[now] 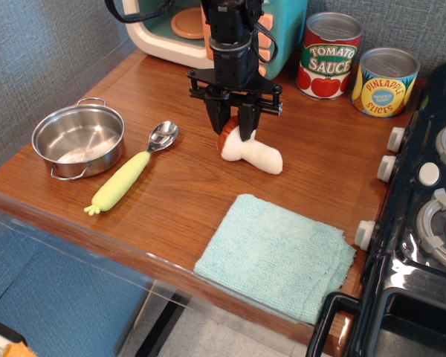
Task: Move the mushroom in front of the microwave
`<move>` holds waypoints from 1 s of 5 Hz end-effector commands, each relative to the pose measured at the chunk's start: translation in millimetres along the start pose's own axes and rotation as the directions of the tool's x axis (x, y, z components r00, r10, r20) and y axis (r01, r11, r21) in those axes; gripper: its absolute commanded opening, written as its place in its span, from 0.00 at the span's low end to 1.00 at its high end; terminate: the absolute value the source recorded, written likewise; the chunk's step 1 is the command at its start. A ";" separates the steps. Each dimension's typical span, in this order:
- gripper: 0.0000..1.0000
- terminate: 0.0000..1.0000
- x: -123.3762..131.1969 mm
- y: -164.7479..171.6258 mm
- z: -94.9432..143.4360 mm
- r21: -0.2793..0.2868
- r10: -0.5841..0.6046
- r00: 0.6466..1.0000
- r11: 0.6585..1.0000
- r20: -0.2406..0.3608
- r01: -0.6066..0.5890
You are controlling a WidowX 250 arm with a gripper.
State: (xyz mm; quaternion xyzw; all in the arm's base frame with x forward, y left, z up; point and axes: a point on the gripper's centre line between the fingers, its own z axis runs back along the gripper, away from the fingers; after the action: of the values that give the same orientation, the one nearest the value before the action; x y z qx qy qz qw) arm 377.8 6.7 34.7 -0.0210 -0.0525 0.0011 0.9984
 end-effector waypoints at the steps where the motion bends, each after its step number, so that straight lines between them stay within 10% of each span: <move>1: 0.00 0.00 2.0 26.3 53.7 -0.031 0.041 0.996 0.999 0.075 -0.039; 3: 0.00 0.00 25.7 117.3 112.8 0.011 0.217 0.953 0.974 0.210 -0.225; 5: 0.00 0.00 31.3 202.0 68.6 0.081 0.220 0.963 0.969 0.152 -0.234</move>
State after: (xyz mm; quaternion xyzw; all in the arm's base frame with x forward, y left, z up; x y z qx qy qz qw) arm 404.7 210.7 68.3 0.0088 -0.0898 0.1222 0.9884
